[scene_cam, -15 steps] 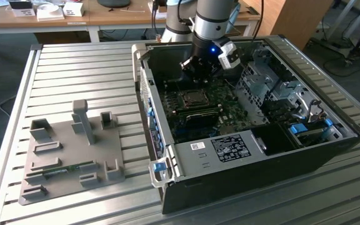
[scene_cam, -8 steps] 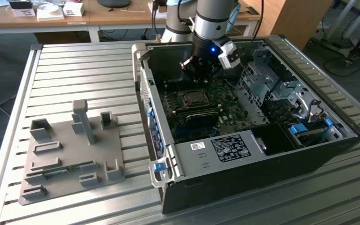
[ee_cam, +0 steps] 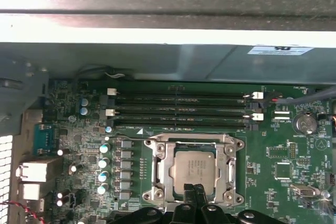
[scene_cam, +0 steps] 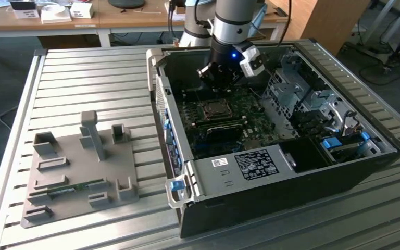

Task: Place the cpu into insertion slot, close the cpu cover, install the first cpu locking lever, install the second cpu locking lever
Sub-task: 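Install the first cpu locking lever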

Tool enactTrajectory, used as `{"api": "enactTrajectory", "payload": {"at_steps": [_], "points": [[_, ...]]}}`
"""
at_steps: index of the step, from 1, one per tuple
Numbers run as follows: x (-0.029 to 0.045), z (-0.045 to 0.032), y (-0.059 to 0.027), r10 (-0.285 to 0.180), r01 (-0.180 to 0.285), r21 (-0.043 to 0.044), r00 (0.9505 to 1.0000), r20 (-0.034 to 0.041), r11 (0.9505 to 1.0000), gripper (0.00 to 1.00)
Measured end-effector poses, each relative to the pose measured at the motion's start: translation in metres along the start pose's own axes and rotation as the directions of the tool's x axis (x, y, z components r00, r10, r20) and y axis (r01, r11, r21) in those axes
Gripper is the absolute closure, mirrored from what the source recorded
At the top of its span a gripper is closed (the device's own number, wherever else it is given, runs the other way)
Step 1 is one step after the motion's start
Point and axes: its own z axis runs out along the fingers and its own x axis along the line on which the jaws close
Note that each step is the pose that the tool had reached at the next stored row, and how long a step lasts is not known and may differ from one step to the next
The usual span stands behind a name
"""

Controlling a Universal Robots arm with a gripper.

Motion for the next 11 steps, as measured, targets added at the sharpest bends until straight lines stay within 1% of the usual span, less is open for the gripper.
{"api": "enactTrajectory", "payload": {"at_steps": [3,11], "points": [[0.003,-0.0001,0.0001,0.0,0.0,0.0001,1.0,0.0,1.0,0.89],[0.0079,-0.0002,0.0001,0.0,0.0,-0.0001,1.0,0.0,1.0,0.89]]}}
